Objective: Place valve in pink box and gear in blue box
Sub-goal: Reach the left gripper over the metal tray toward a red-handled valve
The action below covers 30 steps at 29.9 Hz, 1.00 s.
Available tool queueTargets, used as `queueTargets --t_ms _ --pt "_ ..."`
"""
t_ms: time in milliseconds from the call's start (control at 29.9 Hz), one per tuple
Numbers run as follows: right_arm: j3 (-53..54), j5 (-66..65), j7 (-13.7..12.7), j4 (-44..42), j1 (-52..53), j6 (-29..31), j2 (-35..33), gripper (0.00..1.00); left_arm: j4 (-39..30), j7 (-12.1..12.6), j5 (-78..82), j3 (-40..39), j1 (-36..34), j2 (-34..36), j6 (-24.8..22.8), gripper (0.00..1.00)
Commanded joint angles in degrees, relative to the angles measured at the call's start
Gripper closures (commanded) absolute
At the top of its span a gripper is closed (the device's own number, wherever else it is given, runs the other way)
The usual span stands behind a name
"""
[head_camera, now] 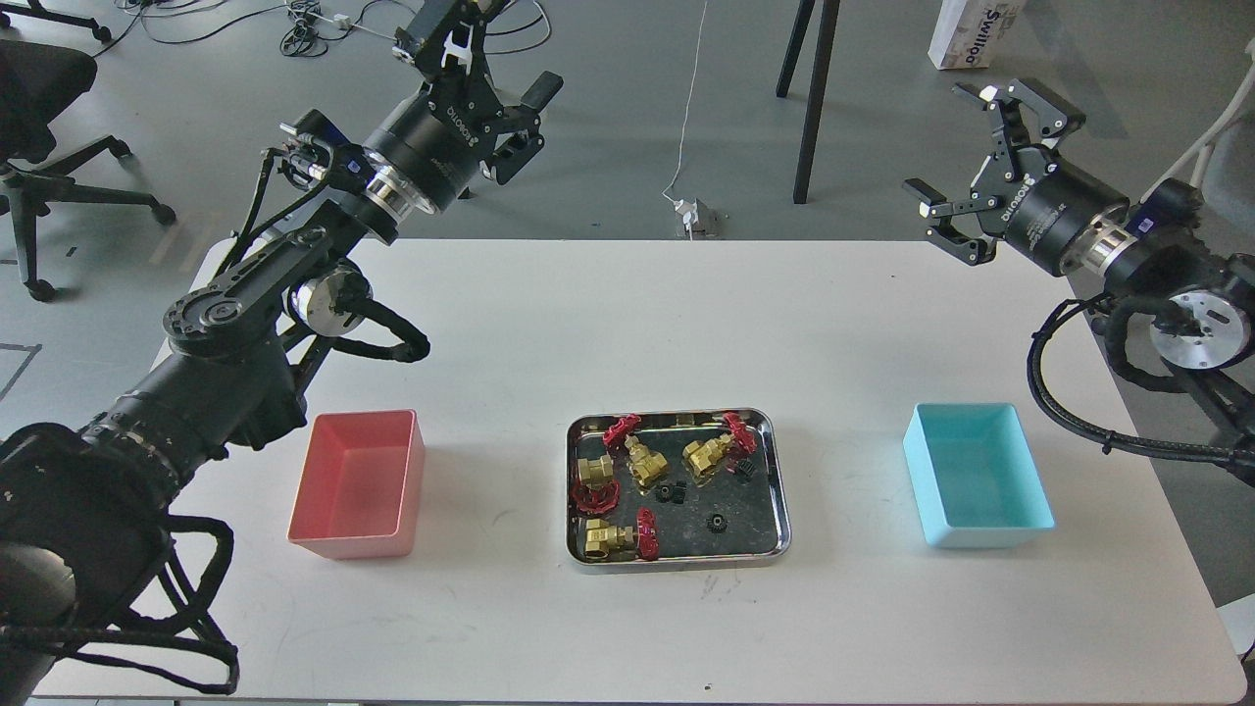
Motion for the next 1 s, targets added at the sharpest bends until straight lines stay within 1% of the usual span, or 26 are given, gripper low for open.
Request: queueTargets --t_ms 0,167,301,402,536,636,670,737,871,971 --pt "1.06 4.46 0.07 -0.84 0.03 0.00 0.09 0.00 -0.40 0.00 0.10 0.12 0.47 -0.04 0.01 0.00" --pt "1.05 4.99 0.07 -0.49 0.12 0.00 -0.44 0.00 0.39 0.00 -1.21 -1.19 0.38 0.75 0.01 0.00" --pt "1.84 6.66 0.07 -0.58 2.57 0.00 -0.88 0.00 1.80 0.00 -9.99 -0.67 0.38 0.05 0.01 0.00" --pt "1.76 11.14 -0.02 -1.02 7.14 0.00 -0.96 0.00 -0.83 0.00 -14.83 -1.90 0.90 -1.97 0.01 0.00" --pt "1.58 15.28 -0.02 -1.02 10.04 0.00 -2.71 0.00 -5.40 0.00 -15.20 -5.15 0.99 -3.12 0.01 0.00" --pt "1.41 15.28 -0.02 -1.02 11.19 0.00 -4.04 0.00 -8.12 0.00 -13.27 -4.10 -0.49 -2.51 0.01 0.00" --pt "1.41 15.37 -0.02 -1.02 11.37 0.00 -4.21 0.00 -9.00 0.00 -11.44 -2.88 -2.07 -1.98 0.01 0.00" --pt "1.49 15.37 -0.10 -0.84 11.46 0.00 -4.57 0.00 -10.50 0.00 -7.83 2.64 -5.41 -0.05 0.01 0.00" --pt "1.67 15.37 -0.37 -0.40 11.46 -1.36 -6.15 0.00 -12.88 0.00 -6.06 17.31 -15.59 3.55 0.01 0.00" --pt "1.85 15.37 -0.46 -0.49 11.19 -1.37 -6.33 0.00 -13.23 0.00 -5.97 31.19 -25.69 5.14 0.01 0.00"
